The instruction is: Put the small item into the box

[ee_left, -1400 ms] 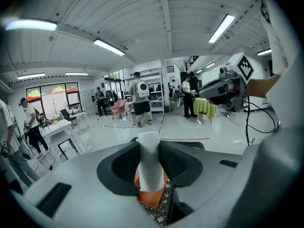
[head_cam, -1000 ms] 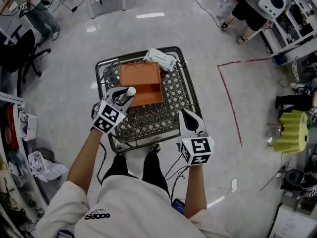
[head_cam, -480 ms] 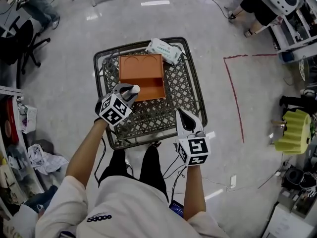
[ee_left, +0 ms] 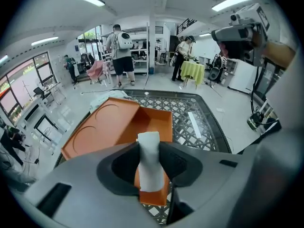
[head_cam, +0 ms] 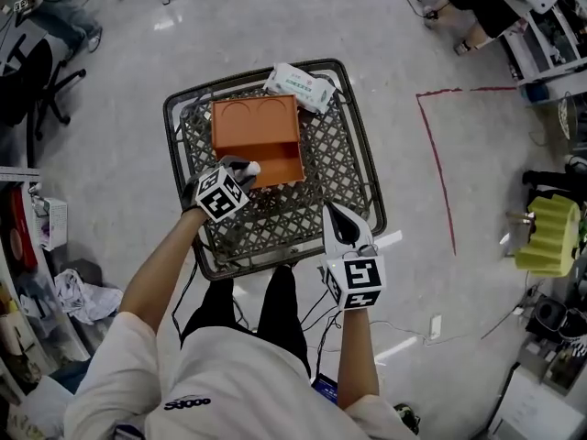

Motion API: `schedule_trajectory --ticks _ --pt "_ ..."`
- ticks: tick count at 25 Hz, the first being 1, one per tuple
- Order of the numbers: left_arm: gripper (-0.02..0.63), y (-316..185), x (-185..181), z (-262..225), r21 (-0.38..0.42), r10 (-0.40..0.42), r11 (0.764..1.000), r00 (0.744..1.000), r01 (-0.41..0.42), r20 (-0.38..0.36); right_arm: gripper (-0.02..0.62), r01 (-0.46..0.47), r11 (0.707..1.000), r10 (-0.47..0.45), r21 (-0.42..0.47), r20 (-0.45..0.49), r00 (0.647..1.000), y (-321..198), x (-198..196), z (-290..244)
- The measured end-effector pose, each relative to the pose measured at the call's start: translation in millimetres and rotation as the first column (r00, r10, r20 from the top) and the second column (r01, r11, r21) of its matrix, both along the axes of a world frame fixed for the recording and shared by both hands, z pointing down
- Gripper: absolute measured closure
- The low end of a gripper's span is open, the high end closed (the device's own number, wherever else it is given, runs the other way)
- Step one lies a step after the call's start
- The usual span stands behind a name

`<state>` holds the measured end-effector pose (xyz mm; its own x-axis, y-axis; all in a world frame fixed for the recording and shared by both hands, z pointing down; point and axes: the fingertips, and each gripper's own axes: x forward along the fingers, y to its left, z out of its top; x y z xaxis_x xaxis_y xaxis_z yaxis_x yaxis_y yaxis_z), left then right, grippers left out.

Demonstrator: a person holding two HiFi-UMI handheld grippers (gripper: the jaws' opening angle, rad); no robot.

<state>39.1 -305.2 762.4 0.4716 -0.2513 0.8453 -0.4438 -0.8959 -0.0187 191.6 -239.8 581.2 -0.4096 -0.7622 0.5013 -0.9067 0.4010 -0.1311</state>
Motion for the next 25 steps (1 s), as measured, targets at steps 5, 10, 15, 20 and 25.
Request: schedule_trajectory --ticks 5,10,15,20,25 --pt "0.476 -2 5 27 -0.046 0.041 0.998 0.998 -0.039 0.053 0.586 -0.011 1.0 0.011 -0.014 0.003 1.0 -1 2 6" --pt "0.474 -1 11 49 -0.077 0.086 0.994 0.991 -0.078 0.1 0.586 -0.014 0.999 0.015 -0.04 0.027 1.0 2 2 13" --pt "0.474 -3 15 63 -0.116 0.094 0.99 0.988 -0.08 0.123 0.586 -0.013 0.998 0.016 -0.058 0.048 0.999 2 2 18" --pt "0.472 -7 14 75 -0.147 0.076 0.988 0.986 -0.054 0.149 0.586 -0.02 0.997 0.024 -0.074 0.053 0.998 0 7 24" --pt "0.471 -5 12 80 -0.175 0.069 0.984 0.985 -0.041 0.158 0.586 -0.024 0.997 0.029 -0.078 0.055 0.998 0 8 26"
